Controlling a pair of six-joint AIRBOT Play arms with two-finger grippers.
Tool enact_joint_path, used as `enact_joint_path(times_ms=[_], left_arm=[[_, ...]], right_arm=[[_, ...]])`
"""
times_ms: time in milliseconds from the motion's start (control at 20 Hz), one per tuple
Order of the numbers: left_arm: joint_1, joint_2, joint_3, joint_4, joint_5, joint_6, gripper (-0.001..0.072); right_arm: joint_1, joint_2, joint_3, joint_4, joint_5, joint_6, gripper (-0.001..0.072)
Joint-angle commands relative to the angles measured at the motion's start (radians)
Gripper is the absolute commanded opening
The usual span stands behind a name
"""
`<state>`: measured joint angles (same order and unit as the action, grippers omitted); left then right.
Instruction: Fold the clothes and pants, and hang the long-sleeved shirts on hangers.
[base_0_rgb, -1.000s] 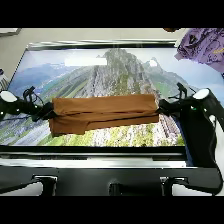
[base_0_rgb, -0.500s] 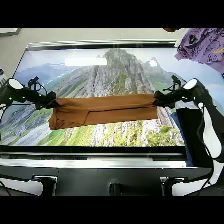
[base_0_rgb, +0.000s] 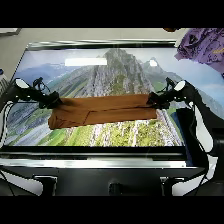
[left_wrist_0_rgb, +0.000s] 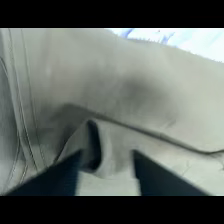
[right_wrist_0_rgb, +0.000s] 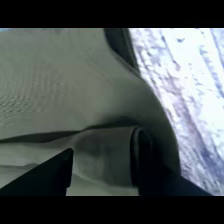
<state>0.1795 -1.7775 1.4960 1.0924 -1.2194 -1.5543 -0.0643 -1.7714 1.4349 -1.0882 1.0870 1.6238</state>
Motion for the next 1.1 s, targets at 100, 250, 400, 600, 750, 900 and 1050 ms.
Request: enact_joint_path(times_ms=[100,250,400,600,750,900,1050], left_arm=[[0.005,0.008,0.105,0.000,-0.038,-0.006,0.0617],[0.008,0.028,0.143,0.000,-0.063,-0.009,0.0617],[0.008,0.034,0.145,0.000,-0.070,-0.028,0.0616],[0.008,0.034,0.145,0.000,-0.074,-0.043,0.0616],[0.008,0.034,0.145,0.000,-0.074,-0.044,0.0616],[0.008,0.034,0.145,0.000,-0.073,-0.054,0.0616],[0.008,0.034,0.145,0.000,-0.074,-0.055,0.0616]], right_arm=[[-0.100,0.018,0.167,-0.005,0.251,0.013,0.0554],[-0.235,0.012,0.175,0.055,0.254,-0.023,0.0582],[-0.282,-0.056,0.173,0.195,0.279,-0.137,0.0630],[-0.262,-0.152,0.173,0.336,0.286,-0.219,0.0678],[-0.243,-0.192,0.173,0.341,0.278,-0.231,0.0678],[-0.210,-0.211,0.173,0.307,0.272,-0.233,0.0677],[-0.167,-0.216,0.171,0.258,0.277,-0.232,0.0620]])
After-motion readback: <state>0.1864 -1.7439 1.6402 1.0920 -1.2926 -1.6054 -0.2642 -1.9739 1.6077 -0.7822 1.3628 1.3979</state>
